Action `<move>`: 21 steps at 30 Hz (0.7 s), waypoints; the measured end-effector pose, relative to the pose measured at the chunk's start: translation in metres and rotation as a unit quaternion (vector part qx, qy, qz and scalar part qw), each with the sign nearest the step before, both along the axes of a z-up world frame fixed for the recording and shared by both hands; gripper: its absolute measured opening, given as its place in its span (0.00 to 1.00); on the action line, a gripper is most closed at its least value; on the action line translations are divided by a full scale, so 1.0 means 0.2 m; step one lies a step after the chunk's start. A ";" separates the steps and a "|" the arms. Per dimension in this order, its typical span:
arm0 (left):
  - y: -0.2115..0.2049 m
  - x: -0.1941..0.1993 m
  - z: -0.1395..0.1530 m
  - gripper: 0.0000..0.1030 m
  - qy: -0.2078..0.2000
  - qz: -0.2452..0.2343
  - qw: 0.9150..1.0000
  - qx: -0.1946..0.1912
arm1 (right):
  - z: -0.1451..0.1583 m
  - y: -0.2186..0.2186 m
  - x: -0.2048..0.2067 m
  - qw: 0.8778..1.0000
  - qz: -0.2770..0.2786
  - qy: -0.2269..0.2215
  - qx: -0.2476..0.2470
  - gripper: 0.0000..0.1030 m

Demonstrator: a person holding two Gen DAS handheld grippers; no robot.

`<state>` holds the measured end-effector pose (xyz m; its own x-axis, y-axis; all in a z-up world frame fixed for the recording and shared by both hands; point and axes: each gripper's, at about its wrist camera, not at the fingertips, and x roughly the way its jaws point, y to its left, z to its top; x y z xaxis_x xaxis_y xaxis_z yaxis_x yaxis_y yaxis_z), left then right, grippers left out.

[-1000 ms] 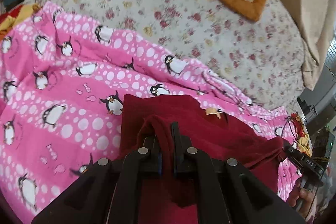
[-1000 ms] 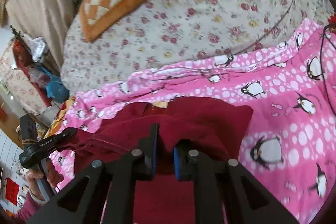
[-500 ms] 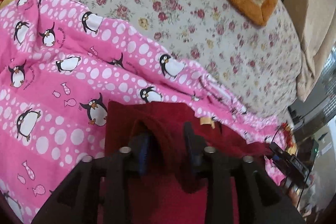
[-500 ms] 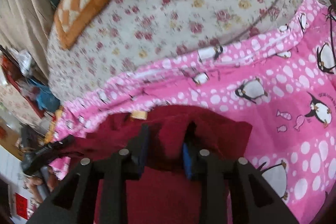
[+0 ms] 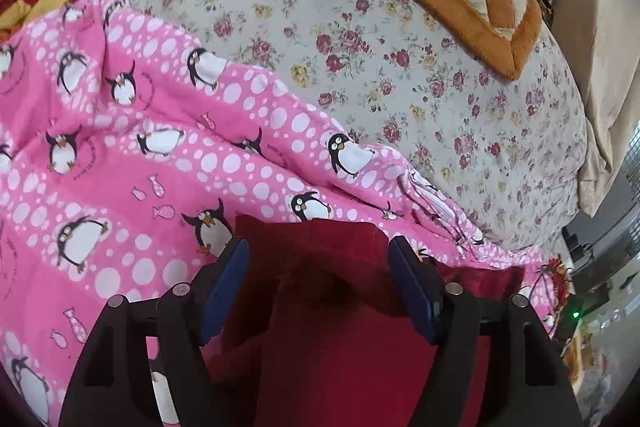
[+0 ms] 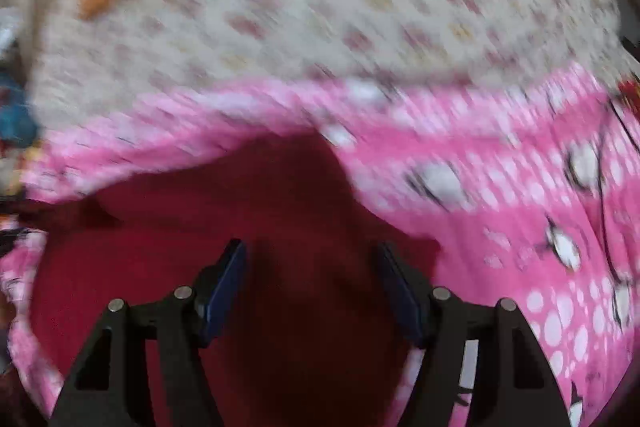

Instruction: Fold small clothes

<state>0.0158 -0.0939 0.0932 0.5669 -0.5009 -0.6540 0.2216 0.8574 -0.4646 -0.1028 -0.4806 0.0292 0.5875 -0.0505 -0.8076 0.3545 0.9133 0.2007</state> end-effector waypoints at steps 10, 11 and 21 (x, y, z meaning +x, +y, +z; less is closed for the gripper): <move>0.06 -0.03 0.05 0.61 -0.014 0.026 1.000 -0.002 | 0.25 0.11 -0.10 0.994 0.047 -0.100 0.012 0.69; 0.09 -0.03 0.06 0.61 -0.018 0.036 0.999 -0.015 | 0.24 0.13 -0.08 0.994 0.060 -0.093 0.013 0.68; 0.13 0.02 -0.01 0.61 0.038 0.043 0.998 0.024 | 0.01 0.13 0.26 0.996 0.040 0.063 -0.044 0.67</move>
